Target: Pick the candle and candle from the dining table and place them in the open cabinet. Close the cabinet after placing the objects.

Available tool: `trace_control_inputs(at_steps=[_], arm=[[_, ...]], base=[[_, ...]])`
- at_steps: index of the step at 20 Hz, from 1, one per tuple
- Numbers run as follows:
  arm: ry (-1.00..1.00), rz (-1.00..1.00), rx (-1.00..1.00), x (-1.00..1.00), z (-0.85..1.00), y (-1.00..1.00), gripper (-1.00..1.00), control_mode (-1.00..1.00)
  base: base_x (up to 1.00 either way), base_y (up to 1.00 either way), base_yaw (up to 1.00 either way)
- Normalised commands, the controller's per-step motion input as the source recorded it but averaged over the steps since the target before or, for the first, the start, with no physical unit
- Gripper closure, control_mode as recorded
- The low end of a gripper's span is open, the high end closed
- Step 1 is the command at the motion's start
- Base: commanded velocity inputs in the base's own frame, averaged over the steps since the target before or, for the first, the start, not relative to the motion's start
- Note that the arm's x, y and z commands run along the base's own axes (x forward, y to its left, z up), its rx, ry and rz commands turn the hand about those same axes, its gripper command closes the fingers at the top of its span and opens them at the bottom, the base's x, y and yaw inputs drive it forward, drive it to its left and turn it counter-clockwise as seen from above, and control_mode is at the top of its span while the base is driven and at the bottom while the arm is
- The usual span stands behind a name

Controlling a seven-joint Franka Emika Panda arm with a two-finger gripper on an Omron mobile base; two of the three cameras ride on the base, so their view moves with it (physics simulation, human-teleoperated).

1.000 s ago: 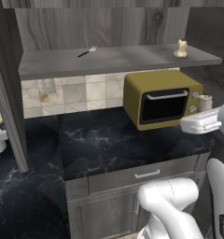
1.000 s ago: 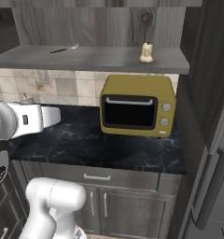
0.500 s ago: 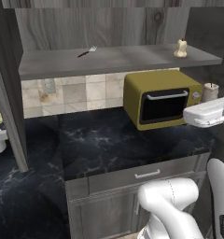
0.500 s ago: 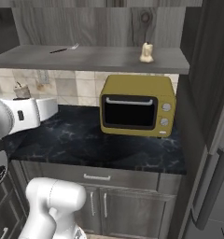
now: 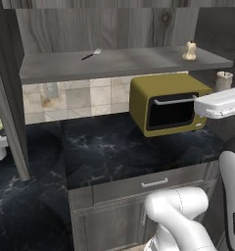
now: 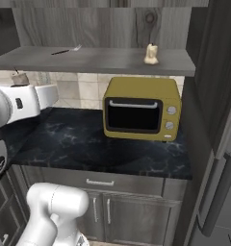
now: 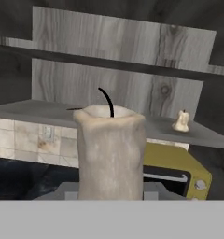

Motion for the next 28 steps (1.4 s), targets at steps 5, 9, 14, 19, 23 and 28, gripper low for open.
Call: trace_control_inputs(at_steps=[5,9,14,19,23,28], arm=[[0.0,0.0,0.0,0.06,0.18,0.0,1.0,-1.0],[0.0,0.0,0.0,0.32,0.0,0.0,1.0,-1.0],[0.02,0.0,0.01,0.41,0.0,0.0,1.0,-1.0],[0.02,0.0,0.01,0.33,0.0,0.0,1.0,-1.0],[0.0,0.0,0.02,0.19,0.0,0.0,1.0,-1.0],[0.0,0.0,0.01,0.19,0.0,0.0,1.0,-1.0]], base=[[0.0,0.0,0.0],[0.0,0.0,0.0],[0.0,0.0,0.0],[0.0,0.0,0.0],[0.0,0.0,0.0],[0.0,0.0,0.0]])
